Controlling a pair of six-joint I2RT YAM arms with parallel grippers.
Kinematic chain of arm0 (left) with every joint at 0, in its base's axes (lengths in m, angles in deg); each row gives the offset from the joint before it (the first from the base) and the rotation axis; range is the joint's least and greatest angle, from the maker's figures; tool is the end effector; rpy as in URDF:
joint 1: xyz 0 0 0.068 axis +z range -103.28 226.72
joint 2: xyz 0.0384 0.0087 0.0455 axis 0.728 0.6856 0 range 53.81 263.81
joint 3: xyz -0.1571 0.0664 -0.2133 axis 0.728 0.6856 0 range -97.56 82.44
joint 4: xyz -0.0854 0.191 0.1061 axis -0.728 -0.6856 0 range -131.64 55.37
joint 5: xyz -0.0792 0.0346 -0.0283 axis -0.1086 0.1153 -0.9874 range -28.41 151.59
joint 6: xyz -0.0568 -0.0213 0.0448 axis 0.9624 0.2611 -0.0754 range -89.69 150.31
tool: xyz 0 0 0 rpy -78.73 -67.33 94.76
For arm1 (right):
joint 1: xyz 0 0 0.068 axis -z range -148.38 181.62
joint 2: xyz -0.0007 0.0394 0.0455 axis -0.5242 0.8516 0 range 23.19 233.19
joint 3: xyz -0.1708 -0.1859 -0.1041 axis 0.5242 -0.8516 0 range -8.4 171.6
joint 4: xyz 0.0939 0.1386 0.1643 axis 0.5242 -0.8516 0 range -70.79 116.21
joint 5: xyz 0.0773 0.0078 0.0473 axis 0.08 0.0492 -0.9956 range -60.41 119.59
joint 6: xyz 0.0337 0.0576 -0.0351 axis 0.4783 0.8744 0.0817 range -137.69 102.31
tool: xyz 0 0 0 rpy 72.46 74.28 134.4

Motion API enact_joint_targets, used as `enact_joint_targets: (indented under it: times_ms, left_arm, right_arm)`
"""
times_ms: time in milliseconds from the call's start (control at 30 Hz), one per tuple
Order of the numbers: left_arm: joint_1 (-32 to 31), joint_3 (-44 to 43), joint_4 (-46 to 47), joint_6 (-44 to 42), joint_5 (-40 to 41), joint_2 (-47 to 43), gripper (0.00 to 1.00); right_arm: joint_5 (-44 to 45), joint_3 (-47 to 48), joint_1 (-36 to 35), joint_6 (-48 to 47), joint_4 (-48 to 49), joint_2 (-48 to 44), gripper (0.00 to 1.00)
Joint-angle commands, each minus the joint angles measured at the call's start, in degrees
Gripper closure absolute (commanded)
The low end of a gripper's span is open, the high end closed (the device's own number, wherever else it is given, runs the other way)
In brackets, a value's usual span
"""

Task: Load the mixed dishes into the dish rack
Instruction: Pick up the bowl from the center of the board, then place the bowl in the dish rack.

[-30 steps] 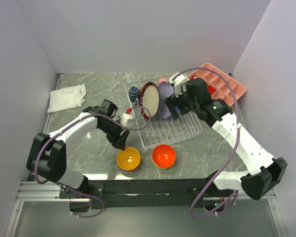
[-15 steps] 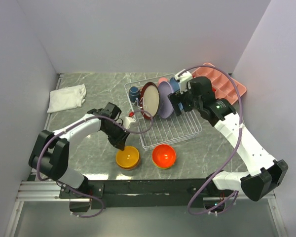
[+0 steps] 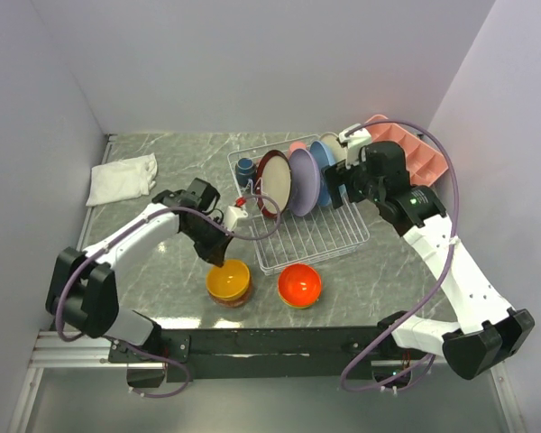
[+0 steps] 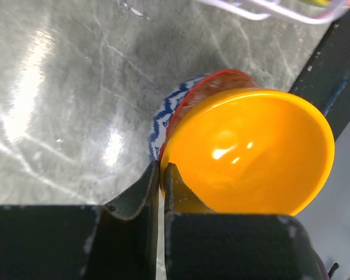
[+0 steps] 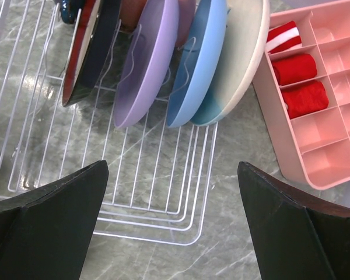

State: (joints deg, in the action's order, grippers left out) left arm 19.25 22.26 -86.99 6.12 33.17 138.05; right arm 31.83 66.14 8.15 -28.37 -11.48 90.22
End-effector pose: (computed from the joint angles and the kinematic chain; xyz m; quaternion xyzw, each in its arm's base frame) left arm 0.2041 -0.1403 0.2168 0.4455 0.8538 -0.2470 0.1077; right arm 0.2232 0.0942 0.3754 -0.2451 0.8313 0.0387 0.4974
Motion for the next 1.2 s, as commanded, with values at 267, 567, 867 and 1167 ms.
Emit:
enact_joint_targets:
  times_ms: [267,567,867,1167]
  left_arm:
    - [1.89,-9.79,-8.91,-7.72,-6.64,-1.81,0.99]
    - [5.05,-19.51,-10.09,-6.92,-17.75,4.34,0.99]
    - [4.35,-36.93,-25.78,-15.1,-27.74,19.37,0.99]
    - [3.12,-48.54,-24.47,-3.78,-24.05,27.81,0.99]
  right_arm:
    - [-1.71,1.22,1.75,1.01,1.92,2.23,0.0]
    - [-8.72,4.21,1.75,-1.71,-0.18,3.99,0.0]
    - [-35.03,7.2,-3.4,-23.59,-13.64,1.46,0.0]
    - [-23.52,-2.91,-17.92,-34.75,2.44,-4.45,0.03]
